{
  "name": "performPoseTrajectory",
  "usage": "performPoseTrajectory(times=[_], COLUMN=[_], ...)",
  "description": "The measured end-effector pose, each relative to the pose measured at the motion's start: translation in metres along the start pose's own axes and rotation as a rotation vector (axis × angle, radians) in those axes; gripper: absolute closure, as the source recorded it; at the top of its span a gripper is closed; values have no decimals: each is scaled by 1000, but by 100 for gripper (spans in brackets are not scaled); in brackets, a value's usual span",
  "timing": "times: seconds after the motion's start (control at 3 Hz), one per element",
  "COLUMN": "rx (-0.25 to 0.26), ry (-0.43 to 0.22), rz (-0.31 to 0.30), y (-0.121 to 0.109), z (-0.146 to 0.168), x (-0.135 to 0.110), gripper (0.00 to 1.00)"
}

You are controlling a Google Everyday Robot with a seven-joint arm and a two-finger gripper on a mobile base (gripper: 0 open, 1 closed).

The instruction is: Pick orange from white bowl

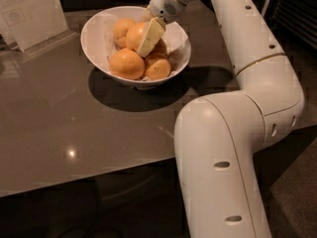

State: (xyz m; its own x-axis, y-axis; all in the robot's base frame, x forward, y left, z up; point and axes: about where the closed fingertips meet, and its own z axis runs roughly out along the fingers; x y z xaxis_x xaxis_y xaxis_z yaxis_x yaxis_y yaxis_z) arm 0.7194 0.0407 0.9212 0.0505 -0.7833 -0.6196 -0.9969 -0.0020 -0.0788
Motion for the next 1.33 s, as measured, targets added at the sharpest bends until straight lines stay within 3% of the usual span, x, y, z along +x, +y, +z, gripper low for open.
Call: performPoseTrajectory(times=[0.67,1.0,1.33], rx=[-1,40,72], ry=[-1,-20,-35], rz=[5,44,68], y=[2,-2,-1], z=[-5,-20,-36], x=[1,13,24], gripper=[70,93,100])
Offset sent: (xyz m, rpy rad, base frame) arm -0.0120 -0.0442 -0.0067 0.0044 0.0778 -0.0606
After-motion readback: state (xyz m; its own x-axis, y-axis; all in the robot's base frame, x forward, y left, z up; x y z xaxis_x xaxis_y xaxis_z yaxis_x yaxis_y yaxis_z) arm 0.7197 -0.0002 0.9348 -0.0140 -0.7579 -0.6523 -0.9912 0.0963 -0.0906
